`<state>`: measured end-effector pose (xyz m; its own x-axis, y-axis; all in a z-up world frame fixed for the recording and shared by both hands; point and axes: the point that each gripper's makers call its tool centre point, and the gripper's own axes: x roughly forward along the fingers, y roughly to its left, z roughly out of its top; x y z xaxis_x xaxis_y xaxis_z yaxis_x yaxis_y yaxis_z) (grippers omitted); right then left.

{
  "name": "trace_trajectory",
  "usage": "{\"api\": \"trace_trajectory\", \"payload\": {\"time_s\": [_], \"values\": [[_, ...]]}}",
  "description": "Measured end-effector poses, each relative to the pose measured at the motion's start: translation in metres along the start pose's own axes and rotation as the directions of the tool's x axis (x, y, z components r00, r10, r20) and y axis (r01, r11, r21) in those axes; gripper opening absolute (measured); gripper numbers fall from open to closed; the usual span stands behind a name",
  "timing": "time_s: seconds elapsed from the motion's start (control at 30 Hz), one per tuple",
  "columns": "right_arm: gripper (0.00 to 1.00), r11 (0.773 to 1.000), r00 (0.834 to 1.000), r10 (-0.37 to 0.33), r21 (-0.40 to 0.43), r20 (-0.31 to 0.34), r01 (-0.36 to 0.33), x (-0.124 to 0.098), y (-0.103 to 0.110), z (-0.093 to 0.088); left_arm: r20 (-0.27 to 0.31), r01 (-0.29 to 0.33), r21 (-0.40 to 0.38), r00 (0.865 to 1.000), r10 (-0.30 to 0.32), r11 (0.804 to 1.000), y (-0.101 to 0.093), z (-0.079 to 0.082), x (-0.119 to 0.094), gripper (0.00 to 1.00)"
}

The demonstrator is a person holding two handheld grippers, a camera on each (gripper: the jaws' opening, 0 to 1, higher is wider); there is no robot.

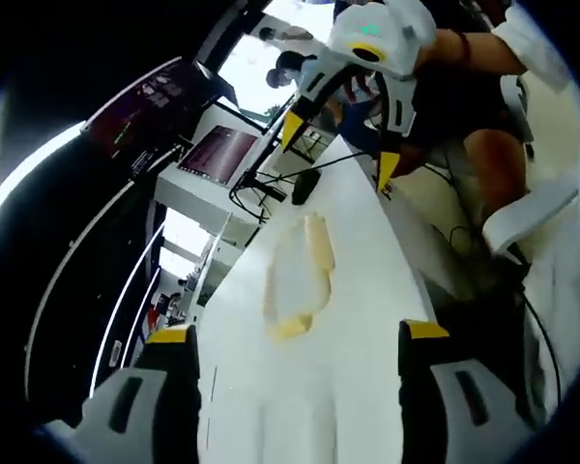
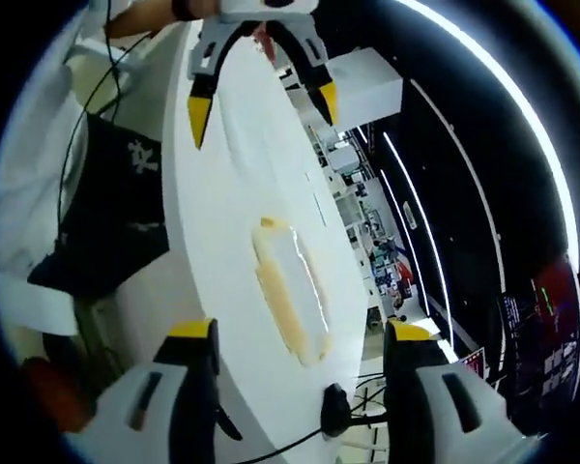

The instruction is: Snap each plastic latch of the storage box into its locked position after aligning the lid with the box until every specified latch is closed and the lid sits flush.

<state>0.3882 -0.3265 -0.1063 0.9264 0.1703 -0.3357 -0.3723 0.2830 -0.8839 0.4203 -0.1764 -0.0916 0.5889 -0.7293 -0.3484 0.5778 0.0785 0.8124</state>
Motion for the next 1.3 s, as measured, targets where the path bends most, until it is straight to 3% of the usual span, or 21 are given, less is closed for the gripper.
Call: {"api": "trace_trajectory", "payload": {"time_s": [0.17,0.8,1.3], "values": [[0.67,1.000,1.000,0.015,-0.026,-0.023,-0.015,-0.004,-0.001,-0.004,-0.045,0.000,0.014,0.999,0.000,1.000,0.000,-0.005,0.000,0.82],[0.63,0.999,0.999,0.029,-0.032,-0.032,-0.030,-0.008,-0.004,-0.011,-0.030,0.032,0.003,0.999,-0.032,0.999,-0.006,0.000,0.008,0.80],[0.60,0.999,0.998,0.032,-0.033,-0.049,-0.033,0.008,-0.019,-0.029,-0.056,0.061,-0.040,0.996,-0.064,0.997,-0.003,-0.010,0.036,0.78]]}}
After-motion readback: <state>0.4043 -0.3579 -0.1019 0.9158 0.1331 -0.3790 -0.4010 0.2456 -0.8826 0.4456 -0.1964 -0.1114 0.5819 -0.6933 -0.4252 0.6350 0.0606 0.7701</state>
